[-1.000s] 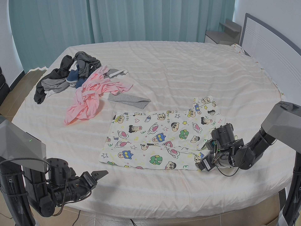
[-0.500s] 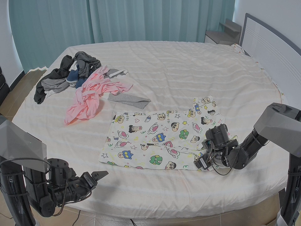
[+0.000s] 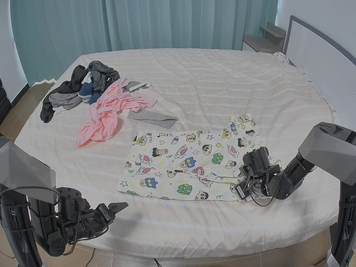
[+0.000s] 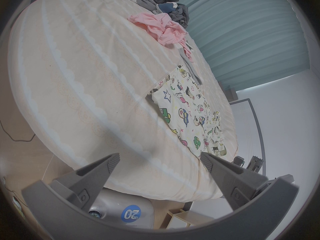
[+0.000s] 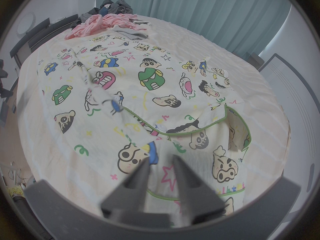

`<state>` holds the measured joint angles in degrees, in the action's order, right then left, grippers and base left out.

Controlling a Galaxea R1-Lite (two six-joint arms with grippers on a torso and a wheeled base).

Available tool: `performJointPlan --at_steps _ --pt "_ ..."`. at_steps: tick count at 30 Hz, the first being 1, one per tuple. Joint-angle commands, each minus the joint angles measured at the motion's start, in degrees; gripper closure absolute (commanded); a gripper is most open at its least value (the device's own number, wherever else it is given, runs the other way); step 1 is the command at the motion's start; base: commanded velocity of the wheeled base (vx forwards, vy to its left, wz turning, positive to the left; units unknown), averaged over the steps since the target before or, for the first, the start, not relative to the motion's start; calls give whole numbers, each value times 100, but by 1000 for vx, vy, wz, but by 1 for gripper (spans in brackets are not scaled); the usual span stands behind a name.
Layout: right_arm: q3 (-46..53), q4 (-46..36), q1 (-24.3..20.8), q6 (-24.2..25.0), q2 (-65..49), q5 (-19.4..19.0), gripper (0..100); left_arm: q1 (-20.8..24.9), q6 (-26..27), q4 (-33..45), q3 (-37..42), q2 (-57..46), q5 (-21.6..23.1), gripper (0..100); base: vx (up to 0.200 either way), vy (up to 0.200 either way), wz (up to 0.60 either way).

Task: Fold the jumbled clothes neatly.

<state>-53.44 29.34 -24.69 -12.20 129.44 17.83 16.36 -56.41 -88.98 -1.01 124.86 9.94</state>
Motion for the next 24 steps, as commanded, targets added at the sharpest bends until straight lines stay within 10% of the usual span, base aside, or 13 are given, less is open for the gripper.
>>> performJointPlan --at_steps 1,24 --pt "-26 1 8 -1 -24 45 100 -1 -2 -102 40 12 0 0 0 0 0" --pt "-597 -719 -98 869 -112 -61 100 -1 -2 -102 40 30 -18 0 0 0 0"
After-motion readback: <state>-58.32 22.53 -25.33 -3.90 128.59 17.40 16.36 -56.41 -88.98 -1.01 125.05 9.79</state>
